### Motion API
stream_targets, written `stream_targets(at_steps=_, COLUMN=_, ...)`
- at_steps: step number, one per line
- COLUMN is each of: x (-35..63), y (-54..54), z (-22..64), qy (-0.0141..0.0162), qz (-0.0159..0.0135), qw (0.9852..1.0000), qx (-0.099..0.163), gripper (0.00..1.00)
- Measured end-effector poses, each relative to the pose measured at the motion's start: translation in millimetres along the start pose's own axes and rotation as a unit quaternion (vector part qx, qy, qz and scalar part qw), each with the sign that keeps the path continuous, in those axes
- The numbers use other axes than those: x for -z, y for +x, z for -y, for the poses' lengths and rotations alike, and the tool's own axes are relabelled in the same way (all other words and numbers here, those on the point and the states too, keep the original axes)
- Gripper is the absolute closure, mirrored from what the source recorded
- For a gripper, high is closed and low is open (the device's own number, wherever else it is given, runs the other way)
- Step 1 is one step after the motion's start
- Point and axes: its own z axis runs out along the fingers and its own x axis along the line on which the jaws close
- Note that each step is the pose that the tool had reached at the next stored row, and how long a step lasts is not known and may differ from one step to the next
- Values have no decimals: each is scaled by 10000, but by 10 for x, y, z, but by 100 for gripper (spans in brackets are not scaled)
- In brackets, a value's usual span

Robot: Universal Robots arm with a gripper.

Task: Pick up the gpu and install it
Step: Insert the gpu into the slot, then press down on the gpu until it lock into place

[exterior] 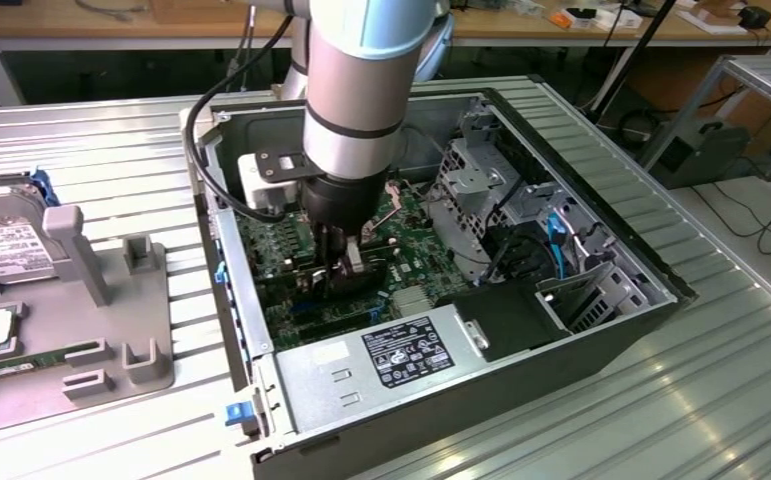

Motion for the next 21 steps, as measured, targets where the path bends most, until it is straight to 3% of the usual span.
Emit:
stream_targets(at_steps=3, x=49, y=-1, z=0, qy=-2, qz=2, qw=10000, qx=0, gripper=48)
stream_targets(at_steps=5, x=141, y=-3, z=-1, qy=-3, qz=5, qw=10000, qx=0, gripper=48)
stream_targets(at_steps=7, x=150, y=-3, z=-1, qy=-2, qz=11, qw=10000, qx=0, gripper=49)
stream_targets(at_steps=14, x=151, y=-3, z=-1, qy=-2, qz=11, qw=10000, qx=0, gripper=87)
stream_targets(at_steps=21, x=151, y=-3, z=-1, qy=-2, qz=11, qw=10000, qx=0, gripper=89)
